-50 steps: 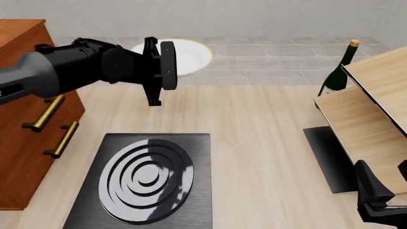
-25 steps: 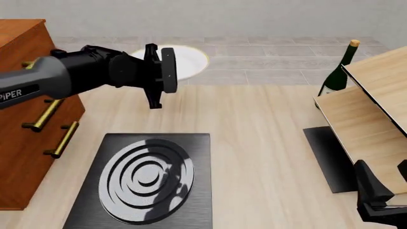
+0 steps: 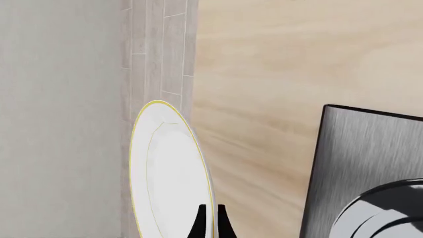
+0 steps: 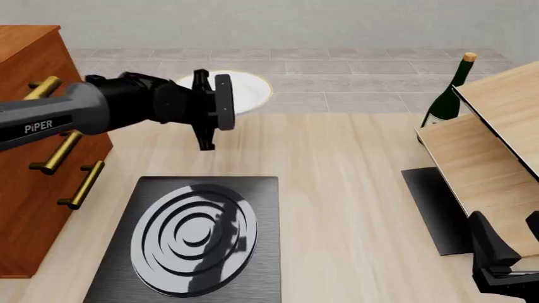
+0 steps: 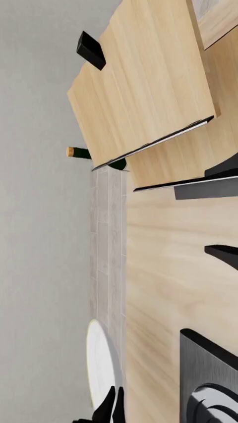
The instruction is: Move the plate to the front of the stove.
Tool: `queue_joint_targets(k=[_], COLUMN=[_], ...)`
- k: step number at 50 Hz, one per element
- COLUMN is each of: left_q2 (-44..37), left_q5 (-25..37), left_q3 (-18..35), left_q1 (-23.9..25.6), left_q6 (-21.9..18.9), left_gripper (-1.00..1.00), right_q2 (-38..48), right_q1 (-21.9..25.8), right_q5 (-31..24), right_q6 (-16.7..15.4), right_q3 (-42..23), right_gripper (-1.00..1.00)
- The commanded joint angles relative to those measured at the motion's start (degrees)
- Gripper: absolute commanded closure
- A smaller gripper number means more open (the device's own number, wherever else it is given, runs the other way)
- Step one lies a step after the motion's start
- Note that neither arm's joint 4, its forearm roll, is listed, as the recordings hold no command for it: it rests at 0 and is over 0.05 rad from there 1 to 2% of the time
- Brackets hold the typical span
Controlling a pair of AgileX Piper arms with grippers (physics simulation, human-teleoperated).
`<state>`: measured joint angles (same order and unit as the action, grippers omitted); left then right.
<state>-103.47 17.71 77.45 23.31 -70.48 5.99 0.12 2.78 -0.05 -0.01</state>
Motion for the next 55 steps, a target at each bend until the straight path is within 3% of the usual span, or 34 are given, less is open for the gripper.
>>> queue_joint_targets(k=[1,39,55], left_q2=[-1.34,-7.18,-8.36], left_q5=[-0.77,-1.71,-3.31], left_q3=[1.11,4.21,2.64], left_q1=[0.19,-0.41,-0.62], left_q6=[0.79,2.21,2.46], left_gripper=[1.0,1.0,1.0], right_q2=[0.39,1.3,1.41], right_q1=[0.03,0.09,0.11], right_q5=[0.25,0.83,0.9], right_q6=[0.0,-0.01,0.02], right_q3=[0.0,0.0,0.0], right_gripper=[-1.0,-1.0,-1.0])
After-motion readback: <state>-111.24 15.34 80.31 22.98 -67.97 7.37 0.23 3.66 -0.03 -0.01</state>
